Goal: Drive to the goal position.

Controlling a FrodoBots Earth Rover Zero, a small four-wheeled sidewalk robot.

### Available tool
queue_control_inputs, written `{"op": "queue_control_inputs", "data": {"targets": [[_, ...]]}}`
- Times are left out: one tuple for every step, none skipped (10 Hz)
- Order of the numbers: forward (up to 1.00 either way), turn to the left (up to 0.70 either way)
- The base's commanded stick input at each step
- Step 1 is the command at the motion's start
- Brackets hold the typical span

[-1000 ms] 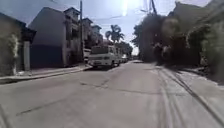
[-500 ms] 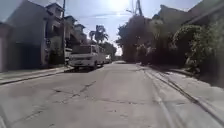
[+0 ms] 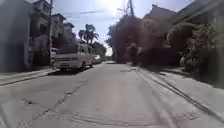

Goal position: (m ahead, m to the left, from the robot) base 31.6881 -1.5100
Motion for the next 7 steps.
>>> {"op": "queue_control_inputs", "data": {"targets": [[1.0,0.02],[1.0,0.02],[1.0,0.02],[1.0,0.02],[1.0,0.02],[1.0,0.02],[1.0,-0.01]]}}
